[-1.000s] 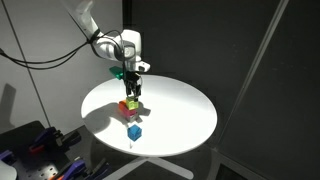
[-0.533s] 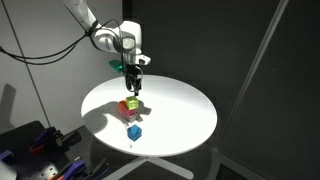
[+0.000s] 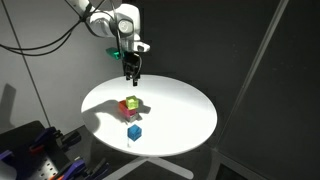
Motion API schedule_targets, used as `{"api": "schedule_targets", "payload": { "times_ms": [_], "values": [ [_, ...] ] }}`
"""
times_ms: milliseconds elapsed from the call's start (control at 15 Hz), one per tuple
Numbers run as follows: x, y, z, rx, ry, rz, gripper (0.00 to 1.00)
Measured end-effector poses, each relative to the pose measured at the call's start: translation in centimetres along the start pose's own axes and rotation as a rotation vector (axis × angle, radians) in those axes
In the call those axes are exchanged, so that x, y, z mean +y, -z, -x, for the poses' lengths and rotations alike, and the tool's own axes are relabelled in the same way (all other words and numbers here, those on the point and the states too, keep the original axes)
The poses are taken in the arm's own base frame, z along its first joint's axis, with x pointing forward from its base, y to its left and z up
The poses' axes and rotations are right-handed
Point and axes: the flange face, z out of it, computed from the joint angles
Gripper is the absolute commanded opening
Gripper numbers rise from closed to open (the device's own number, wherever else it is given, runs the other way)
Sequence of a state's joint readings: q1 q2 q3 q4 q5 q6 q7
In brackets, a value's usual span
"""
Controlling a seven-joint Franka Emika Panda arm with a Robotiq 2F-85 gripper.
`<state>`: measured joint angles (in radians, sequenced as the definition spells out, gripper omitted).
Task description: Put the pink block on the grey block and then put the yellow block on the pink bock
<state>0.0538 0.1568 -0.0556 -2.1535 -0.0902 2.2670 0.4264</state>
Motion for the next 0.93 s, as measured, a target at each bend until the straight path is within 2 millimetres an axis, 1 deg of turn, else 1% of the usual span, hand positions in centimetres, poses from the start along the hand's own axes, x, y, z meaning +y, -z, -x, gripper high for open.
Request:
{"api": "schedule_targets", "payload": {
  "times_ms": [200,400,667,933],
  "values": [
    [-0.6,2.2,0.8,0.024,0.062,-0.012,1.0],
    [-1.8,4.0,2.0,0.026,0.176,-0.022,1.0],
    [-3.3,5.6,4.0,-0.003,0.32,-0.041,1.0],
    [-4.1,6.8,5.8,0.008,0.376,-0.044,1.0]
  ]
}}
